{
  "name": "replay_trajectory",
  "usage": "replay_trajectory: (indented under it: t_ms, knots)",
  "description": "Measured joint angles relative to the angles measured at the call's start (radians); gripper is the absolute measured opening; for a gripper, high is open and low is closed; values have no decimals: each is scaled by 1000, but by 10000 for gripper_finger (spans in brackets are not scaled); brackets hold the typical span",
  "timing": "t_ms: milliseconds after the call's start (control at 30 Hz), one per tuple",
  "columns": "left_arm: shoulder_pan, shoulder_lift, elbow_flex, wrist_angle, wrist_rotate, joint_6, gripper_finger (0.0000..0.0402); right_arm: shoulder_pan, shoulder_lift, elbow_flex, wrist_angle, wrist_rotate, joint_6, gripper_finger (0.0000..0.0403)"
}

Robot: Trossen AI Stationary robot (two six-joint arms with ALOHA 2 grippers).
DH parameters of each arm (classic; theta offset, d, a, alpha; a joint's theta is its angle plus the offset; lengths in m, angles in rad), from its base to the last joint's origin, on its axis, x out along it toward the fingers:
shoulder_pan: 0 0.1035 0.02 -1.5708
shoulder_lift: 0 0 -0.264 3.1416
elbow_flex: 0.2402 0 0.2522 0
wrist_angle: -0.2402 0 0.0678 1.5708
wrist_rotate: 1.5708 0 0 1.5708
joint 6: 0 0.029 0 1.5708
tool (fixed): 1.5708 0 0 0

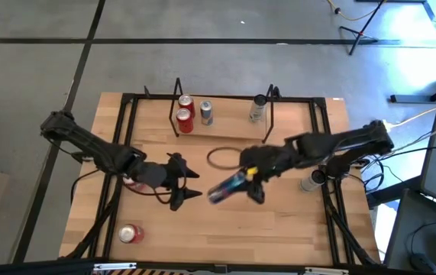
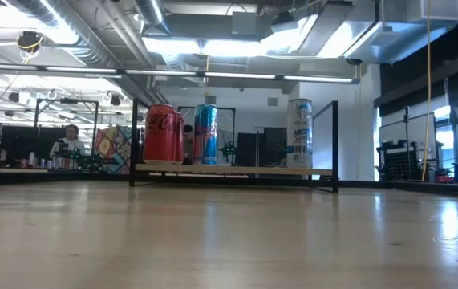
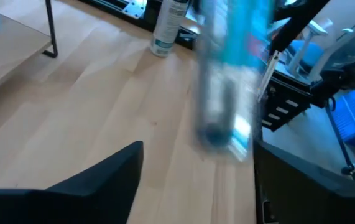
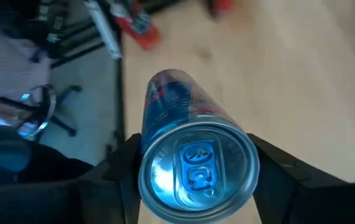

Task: Place canned beverage on shelf
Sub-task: Put the blue soda can on the shelf aligned with the other blue soda can

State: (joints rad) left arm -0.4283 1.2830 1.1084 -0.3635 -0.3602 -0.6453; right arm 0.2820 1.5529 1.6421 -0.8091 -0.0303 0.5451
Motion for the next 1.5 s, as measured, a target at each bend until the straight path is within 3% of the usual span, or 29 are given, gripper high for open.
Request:
replay_trajectory:
  t_ms: [300,533,700,1333,1500]
  knots:
    - [11,9,0,41,179,21,157,34,107,-1,108,-3,-12,206]
    - [1,42,1,33,208,29,85,24,116,-2,209,-7,-70,206]
    - [2,73,2,50,219,30,75,11,117,11,186,11,-83,206]
    - [27,75,-1,54,91,82,74,-12,111,18,214,119,-113,206]
    - [31,8,-1,-15,89,75,74,-48,111,21,213,123,-139,206]
